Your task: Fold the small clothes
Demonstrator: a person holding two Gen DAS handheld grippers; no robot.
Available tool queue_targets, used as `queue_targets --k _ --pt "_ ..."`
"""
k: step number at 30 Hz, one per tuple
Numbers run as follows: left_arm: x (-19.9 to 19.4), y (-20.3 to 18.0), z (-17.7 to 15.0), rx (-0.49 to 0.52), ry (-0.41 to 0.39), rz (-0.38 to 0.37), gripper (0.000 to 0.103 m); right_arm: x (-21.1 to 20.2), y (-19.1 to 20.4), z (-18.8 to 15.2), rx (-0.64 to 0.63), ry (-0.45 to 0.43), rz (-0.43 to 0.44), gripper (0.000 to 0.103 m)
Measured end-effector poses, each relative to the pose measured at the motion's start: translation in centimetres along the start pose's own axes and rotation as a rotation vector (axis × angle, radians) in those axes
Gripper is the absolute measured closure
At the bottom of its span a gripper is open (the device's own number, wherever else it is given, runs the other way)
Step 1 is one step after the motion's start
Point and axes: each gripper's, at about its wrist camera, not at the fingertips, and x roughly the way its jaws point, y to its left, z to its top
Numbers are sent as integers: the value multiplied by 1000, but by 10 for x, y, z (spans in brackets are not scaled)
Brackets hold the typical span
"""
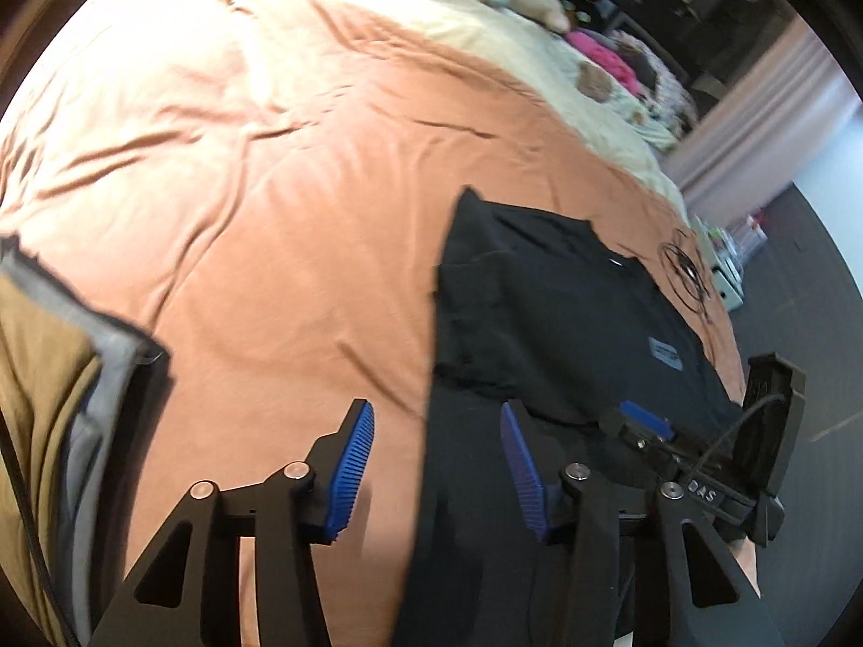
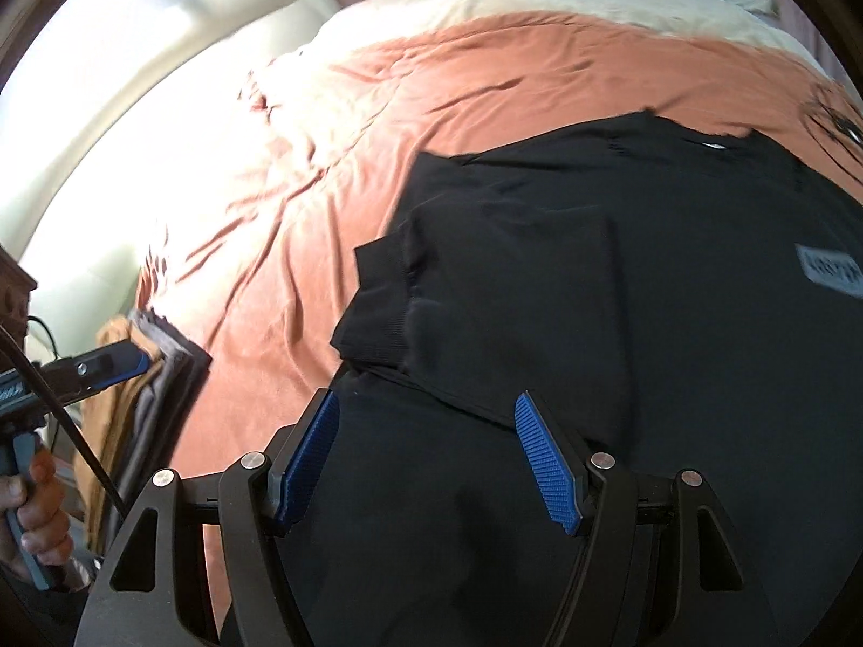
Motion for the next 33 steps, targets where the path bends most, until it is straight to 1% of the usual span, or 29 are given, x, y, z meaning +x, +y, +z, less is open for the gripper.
queue_targets --k 3,5,9,13,16,17,18,19,20,22,26,33 --pt "1 23 -10 -50 4 13 59 33 15 11 -54 41 -25 37" --pt "0 38 -16 -78 2 25 59 55 25 19 -91 64 -68 37" --pt "-1 57 -24 -118 -10 32 60 93 40 29 -153 108 -117 37" --pt "5 74 -28 -142 0 48 60 123 47 29 -188 142 -156 37" --pt "10 81 -30 -149 7 59 60 134 50 27 -205 136 -175 38" --pt "11 83 -30 -154 9 61 60 135 51 27 -215 127 -177 51" --pt "13 85 -31 -158 9 60 59 134 51 28 -220 125 -177 59" --pt "14 86 -30 -162 10 59 60 133 51 30 -218 128 -175 71" --pt "17 86 -29 -166 11 56 60 128 48 30 -211 130 -169 79" --pt "20 85 -28 -161 12 45 60 120 41 34 -183 134 -134 86" --pt "32 70 -22 -136 23 19 60 96 25 38 -123 114 -67 89" --pt "66 28 -10 -73 64 -22 59 51 -4 42 -45 64 -25 90"
